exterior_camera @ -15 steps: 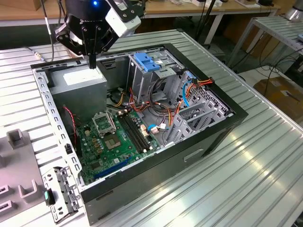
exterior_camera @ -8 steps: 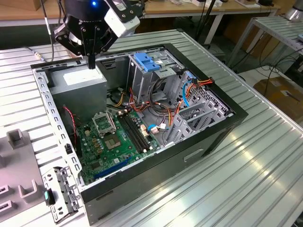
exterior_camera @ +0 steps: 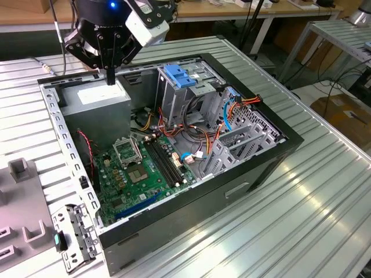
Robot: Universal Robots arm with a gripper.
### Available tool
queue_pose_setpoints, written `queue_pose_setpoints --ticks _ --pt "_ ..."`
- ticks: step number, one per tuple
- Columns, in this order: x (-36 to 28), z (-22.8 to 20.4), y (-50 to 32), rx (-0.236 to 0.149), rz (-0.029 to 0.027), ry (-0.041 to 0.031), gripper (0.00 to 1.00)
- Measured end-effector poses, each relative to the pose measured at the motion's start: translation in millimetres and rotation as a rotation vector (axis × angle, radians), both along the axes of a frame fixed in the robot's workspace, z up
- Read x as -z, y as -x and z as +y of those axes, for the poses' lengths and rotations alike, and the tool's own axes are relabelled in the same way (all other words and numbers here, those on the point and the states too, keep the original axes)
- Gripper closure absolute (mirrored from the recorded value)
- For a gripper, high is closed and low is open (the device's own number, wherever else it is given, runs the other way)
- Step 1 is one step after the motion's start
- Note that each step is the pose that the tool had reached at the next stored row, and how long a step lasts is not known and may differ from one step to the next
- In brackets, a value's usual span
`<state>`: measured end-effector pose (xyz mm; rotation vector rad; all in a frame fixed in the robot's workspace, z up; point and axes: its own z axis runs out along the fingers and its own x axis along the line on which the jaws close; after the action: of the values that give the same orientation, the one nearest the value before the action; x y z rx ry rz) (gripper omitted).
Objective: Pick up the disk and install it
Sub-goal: 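Reach for the disk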
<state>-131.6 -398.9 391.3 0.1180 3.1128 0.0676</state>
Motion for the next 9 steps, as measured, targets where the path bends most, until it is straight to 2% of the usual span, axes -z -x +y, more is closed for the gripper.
queue_pose_setpoints --ticks 9 --pt "0.6 0.0 2.7 0.000 0.0002 -0.0001 0.89"
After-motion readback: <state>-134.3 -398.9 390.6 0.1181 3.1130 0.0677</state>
